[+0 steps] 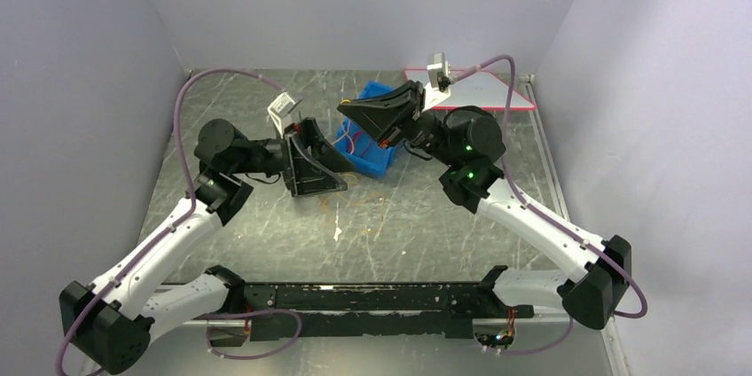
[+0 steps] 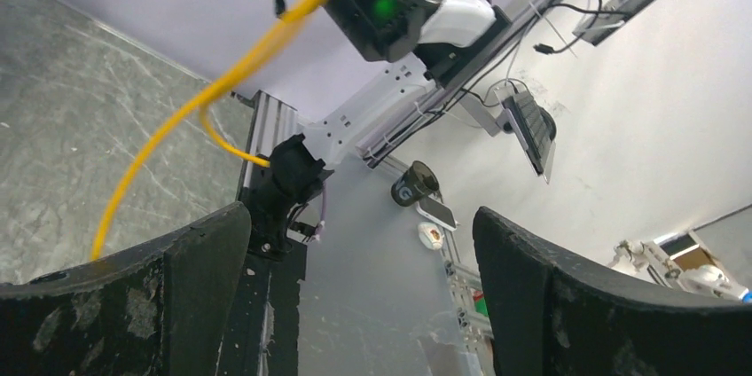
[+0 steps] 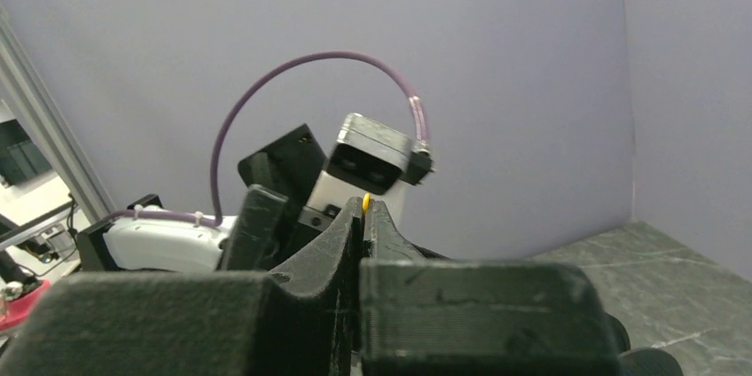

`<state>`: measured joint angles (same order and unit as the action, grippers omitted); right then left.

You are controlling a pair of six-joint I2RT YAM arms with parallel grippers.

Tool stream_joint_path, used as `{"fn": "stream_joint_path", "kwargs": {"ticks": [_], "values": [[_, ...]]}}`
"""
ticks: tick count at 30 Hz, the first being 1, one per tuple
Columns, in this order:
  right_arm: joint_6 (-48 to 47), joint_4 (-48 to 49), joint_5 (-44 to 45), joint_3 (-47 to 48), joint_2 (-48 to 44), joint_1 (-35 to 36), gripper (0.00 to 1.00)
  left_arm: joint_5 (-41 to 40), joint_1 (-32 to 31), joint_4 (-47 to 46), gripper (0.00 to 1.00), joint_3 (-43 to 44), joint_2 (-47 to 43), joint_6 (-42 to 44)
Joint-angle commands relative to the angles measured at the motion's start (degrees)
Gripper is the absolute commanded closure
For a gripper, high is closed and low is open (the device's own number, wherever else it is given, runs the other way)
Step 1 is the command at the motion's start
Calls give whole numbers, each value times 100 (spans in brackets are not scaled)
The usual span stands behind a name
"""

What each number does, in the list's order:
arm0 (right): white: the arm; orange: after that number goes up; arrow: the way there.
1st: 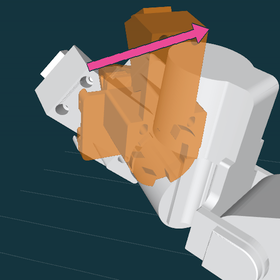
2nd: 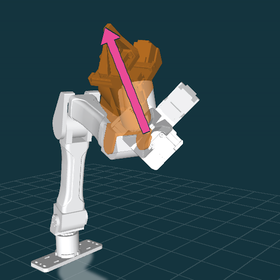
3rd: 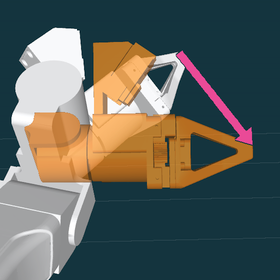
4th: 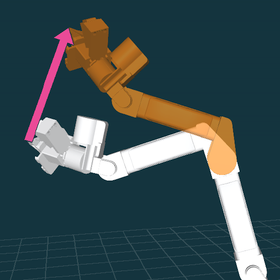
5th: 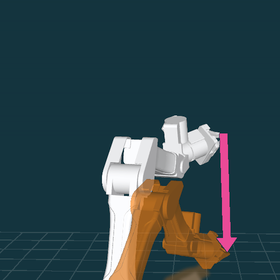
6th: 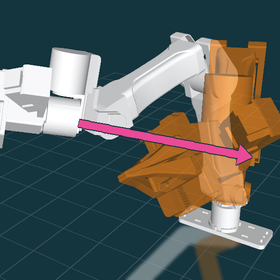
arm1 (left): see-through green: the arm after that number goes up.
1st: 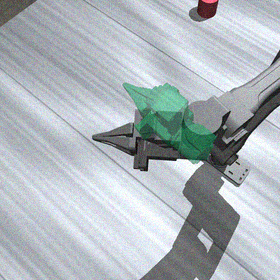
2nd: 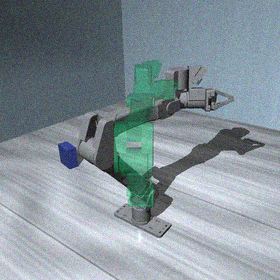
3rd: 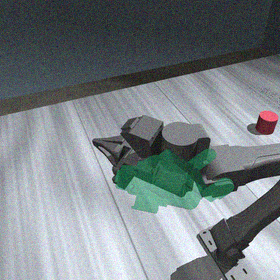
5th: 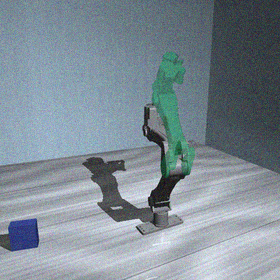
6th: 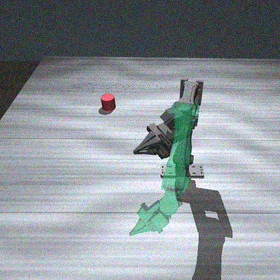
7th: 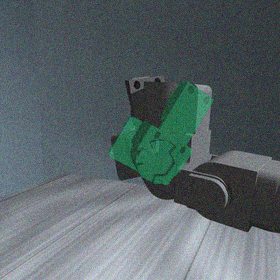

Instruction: Wrap the cables

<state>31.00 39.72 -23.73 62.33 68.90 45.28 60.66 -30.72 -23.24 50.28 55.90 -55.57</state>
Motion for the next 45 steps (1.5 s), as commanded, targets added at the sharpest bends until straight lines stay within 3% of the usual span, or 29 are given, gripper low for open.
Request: {"fn": "stream_joint_path", "kwargs": {"ticks": [1,19,27,45], "values": [[46,374,24,-159,-189,86,100,-328,-53,-497,0,-168,152,-57],[583,756,583,-961,-504,419,100,-118,-91,-2324,3,-380,786,-939],[547,706,1107,-1091,-646,412,100,-17,-157,-2159,9,-545,672,-774],[774,1099,661,-1161,-399,470,100,67,-284,-2420,27,-386,876,-885]]}}
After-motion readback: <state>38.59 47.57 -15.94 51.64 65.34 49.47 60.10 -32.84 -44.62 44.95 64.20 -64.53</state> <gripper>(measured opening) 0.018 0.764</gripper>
